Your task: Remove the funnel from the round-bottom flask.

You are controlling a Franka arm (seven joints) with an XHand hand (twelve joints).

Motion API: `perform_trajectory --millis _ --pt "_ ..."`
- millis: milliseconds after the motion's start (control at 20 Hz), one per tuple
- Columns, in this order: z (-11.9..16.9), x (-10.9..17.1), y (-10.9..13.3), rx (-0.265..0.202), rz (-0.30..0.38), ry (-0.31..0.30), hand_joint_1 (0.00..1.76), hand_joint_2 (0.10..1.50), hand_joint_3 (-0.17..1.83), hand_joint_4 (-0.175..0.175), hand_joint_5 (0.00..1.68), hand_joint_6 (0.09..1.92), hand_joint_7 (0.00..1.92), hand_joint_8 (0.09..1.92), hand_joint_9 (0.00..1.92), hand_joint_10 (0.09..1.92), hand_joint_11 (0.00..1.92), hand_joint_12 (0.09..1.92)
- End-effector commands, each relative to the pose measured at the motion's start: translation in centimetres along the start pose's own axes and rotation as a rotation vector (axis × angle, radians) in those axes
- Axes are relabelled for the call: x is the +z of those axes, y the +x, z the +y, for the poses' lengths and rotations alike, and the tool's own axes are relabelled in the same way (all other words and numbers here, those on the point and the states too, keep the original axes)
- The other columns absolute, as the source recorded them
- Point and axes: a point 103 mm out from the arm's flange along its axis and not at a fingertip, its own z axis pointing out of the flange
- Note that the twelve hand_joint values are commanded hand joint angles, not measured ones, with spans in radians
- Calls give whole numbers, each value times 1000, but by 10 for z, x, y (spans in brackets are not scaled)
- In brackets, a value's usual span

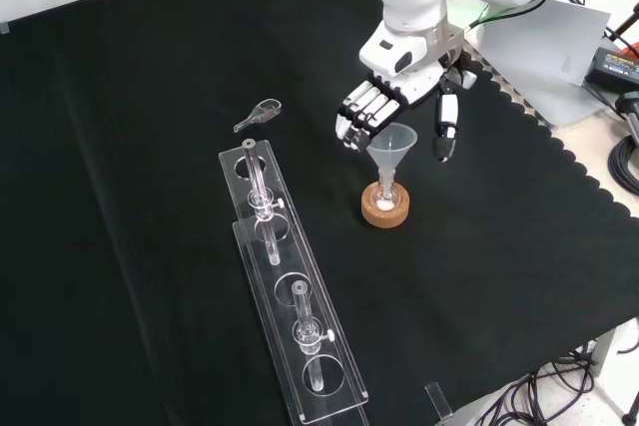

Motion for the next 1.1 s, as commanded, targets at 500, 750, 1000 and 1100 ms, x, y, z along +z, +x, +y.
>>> perform_trajectory --millis 500,750,1000,1100 --pt "9 2 -1 19 -28 -5 742 672 -5 -28 25 87 89 548 0 792 0 1039" --pt "14 3 7 8 -83 -2 762 677 -2 -26 53 87 100 570 5 835 0 1081" --pt "14 3 1 8 -61 -17 803 684 1 -24 113 87 165 593 53 862 0 1172" --pt "15 3 -1 6 -62 -16 838 695 7 -26 129 87 175 594 65 861 0 1198"
